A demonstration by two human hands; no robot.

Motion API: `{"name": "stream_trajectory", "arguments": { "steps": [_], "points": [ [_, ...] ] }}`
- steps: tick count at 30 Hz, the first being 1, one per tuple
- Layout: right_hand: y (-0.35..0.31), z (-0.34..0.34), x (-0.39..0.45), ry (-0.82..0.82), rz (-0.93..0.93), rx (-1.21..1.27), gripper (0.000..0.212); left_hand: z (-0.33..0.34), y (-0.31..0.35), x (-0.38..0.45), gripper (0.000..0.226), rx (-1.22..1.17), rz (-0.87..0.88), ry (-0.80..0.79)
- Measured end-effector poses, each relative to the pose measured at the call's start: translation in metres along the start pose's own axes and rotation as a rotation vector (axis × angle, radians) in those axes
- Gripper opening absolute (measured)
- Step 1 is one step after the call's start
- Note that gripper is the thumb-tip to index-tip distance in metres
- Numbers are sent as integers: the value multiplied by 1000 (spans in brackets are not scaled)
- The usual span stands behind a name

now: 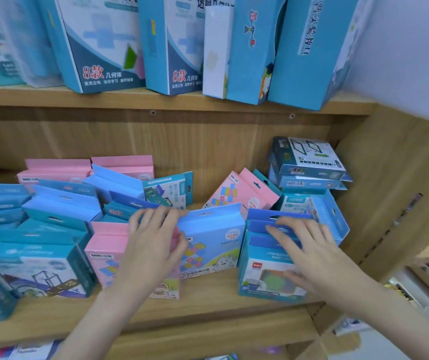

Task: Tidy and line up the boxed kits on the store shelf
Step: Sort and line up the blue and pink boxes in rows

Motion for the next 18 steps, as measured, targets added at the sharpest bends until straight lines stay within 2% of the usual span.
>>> {"name": "stream_trajectory", "arguments": {
  "steps": [2,4,8,9,12,14,15,16,18],
  "points": [
    [3,4,-1,-39,37,-31,106,0,0,0,36,-2,2,0],
    [4,9,-1,-76,46,-45,111,0,0,1,35,-5,5,-3],
    [7,0,1,-139,26,28,101,1,-1,0,34,-7,16,2],
    [9,-3,3,-166,12,94,98,1,-1,0,34,-9,15,5],
    [17,-24,24,-218,57,507,92,2,-2,1,35,-16,4,7],
    [29,-34,43,-126,113,609,94,2,-1,1,35,-12,2,2],
    [31,-37,49,-139,109,604,100,2,-1,1,36,-8,2,-3],
    [31,-37,51,-223,94,587,106,2,-1,1,36,-6,-2,-7],
    [25,-28,46,-495,54,483,116,0,-1,1,36,-5,-9,-14]
  ]
}}
Point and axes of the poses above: each hand's wrist, its own x-axis towards the middle knuckle, its own z-axis out of the palm, y = z × x, the point moved 3 cm from there along x, towards the middle knuckle, and after that the axes turned 7 degrees about -y, right-handed, at the moved point
